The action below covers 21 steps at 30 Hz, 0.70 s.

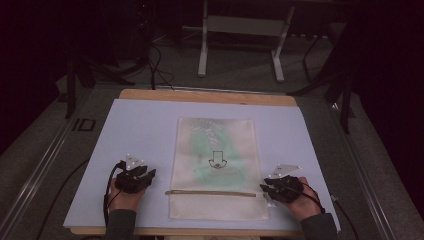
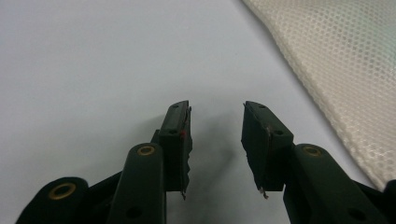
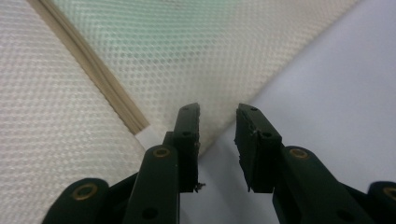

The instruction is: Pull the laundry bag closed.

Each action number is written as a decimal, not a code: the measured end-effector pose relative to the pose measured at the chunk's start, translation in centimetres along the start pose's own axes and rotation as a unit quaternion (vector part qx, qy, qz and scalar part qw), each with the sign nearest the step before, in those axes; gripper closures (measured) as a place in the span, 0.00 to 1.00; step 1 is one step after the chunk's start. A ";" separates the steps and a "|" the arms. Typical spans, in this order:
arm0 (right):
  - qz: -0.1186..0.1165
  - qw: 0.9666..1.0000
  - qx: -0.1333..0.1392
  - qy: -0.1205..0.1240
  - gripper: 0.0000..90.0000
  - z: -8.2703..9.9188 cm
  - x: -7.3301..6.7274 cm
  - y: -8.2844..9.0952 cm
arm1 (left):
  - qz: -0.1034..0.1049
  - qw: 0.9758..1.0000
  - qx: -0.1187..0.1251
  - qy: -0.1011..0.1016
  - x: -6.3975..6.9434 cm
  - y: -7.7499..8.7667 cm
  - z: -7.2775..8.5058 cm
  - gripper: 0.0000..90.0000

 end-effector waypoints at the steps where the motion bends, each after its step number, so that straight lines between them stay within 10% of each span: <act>1: 0.000 1.000 0.002 0.001 0.78 -0.1 -0.1 0.1 | 0.000 1.000 -0.001 0.000 0.0 0.0 0.0 0.68; 21: -0.003 0.998 -0.011 0.055 0.80 -3.0 -1.5 0.8 | 0.001 1.000 -0.003 -0.001 -0.3 0.1 0.1 0.66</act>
Point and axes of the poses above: each handheld gripper's, and its own axes: y roughly backward along the jaws, z roughly out of its underside, x roughly to its right, the point moved 2 cm from there along -y, roughly forward along the jaws, and after that the axes turned 15 degrees about -x, right-handed, at the moved point
